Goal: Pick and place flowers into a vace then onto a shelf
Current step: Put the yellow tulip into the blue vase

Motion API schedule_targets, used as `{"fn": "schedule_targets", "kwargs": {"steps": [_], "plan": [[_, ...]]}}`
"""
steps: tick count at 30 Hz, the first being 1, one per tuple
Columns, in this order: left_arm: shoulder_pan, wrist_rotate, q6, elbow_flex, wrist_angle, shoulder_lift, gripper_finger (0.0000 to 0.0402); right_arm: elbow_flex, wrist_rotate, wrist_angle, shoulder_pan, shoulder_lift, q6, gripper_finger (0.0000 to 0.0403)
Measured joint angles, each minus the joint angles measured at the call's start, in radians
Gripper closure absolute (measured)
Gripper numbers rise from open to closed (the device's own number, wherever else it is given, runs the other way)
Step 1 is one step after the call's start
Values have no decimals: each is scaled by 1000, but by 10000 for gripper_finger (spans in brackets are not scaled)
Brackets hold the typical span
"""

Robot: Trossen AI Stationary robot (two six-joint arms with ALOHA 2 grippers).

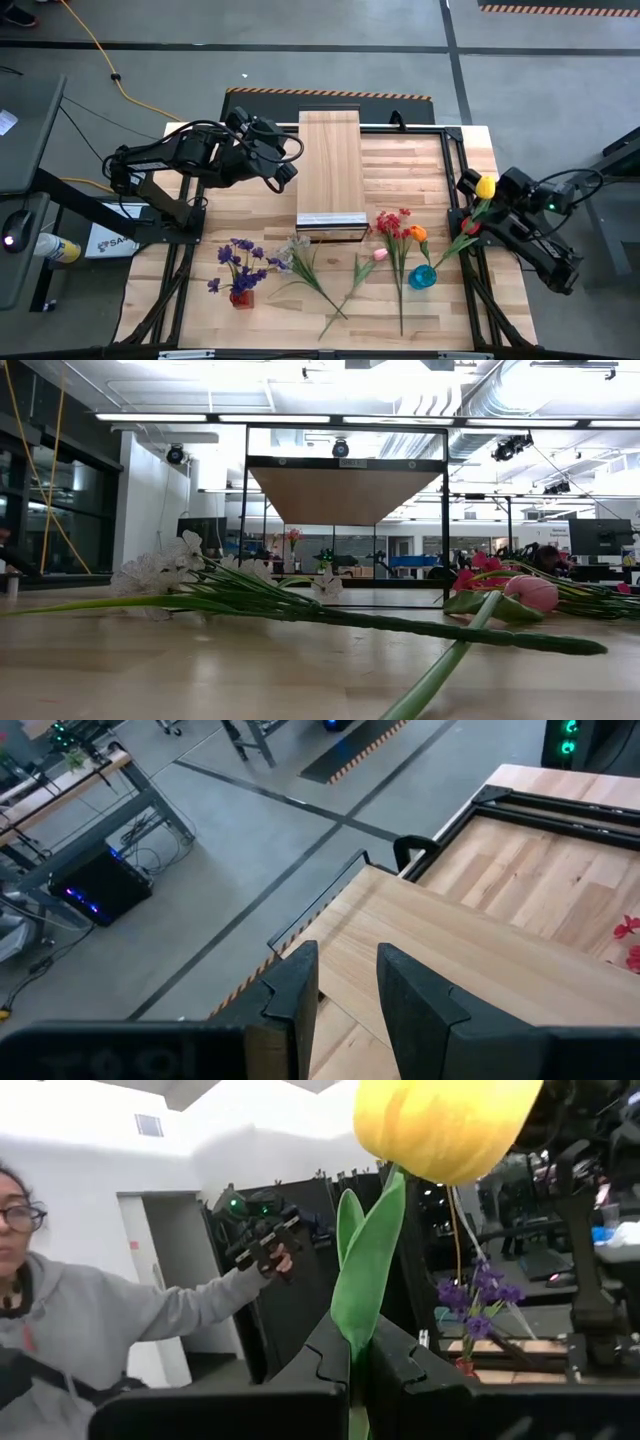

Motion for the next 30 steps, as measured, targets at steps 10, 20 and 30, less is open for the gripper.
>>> {"fn": "schedule_targets", "kwargs": {"steps": [10, 20, 30], "plan": [[0, 1, 0, 0, 0, 0, 263, 1, 29, -212, 0, 48, -167, 402], [0, 3, 0, 0, 0, 0, 263, 1, -17, -242, 40, 130, -216, 402], [0, 3, 0, 0, 0, 0, 263, 1, 120, -337, 217, 129, -320, 402]]}}
